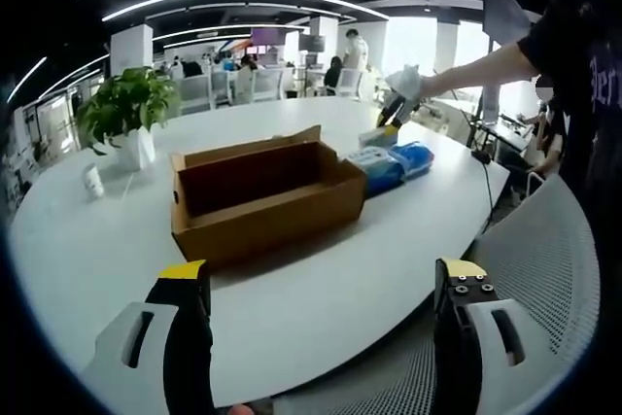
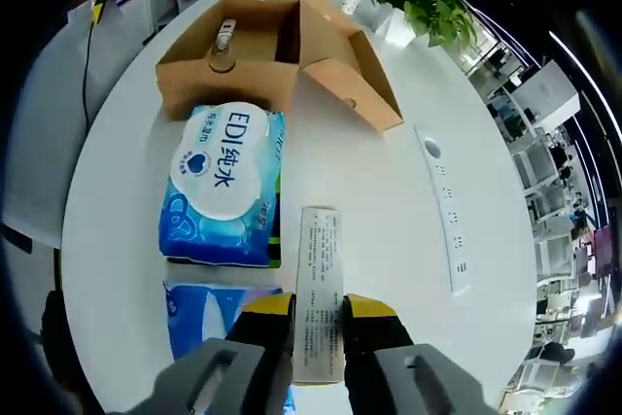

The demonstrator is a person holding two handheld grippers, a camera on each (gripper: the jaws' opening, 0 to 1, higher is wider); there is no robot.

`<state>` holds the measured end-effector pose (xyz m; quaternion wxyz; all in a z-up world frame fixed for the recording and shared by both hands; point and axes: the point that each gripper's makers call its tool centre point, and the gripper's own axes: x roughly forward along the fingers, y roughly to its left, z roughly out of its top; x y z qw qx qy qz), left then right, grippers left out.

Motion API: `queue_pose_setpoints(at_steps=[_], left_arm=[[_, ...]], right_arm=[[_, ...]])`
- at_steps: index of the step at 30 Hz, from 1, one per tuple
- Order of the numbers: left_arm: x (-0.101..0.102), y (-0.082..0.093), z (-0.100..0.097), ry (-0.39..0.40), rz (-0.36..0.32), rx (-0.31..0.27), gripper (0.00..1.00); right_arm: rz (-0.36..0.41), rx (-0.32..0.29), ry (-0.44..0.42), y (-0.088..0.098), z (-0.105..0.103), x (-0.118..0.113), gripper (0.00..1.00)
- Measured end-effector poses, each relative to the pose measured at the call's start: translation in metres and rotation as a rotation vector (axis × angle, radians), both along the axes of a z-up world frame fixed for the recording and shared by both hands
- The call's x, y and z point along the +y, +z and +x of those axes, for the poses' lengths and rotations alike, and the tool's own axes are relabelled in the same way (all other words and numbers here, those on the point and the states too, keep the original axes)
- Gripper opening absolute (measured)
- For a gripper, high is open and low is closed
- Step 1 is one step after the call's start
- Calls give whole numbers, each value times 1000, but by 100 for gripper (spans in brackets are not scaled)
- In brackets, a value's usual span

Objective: Operate the shoe box by opening the lid, removing the specified soft item, and placing it in the target area until the item is outside and the box remains undamaged.

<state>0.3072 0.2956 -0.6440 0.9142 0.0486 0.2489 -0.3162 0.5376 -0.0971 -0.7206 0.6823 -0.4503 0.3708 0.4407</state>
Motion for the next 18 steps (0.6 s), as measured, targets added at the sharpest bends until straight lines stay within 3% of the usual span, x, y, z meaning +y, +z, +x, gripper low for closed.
queue_pose_setpoints(at_steps=[18], left_arm=[[1,-2,0,4,5,5,95]], right_arm=[[-49,6,2,-7,-3,-14,14]])
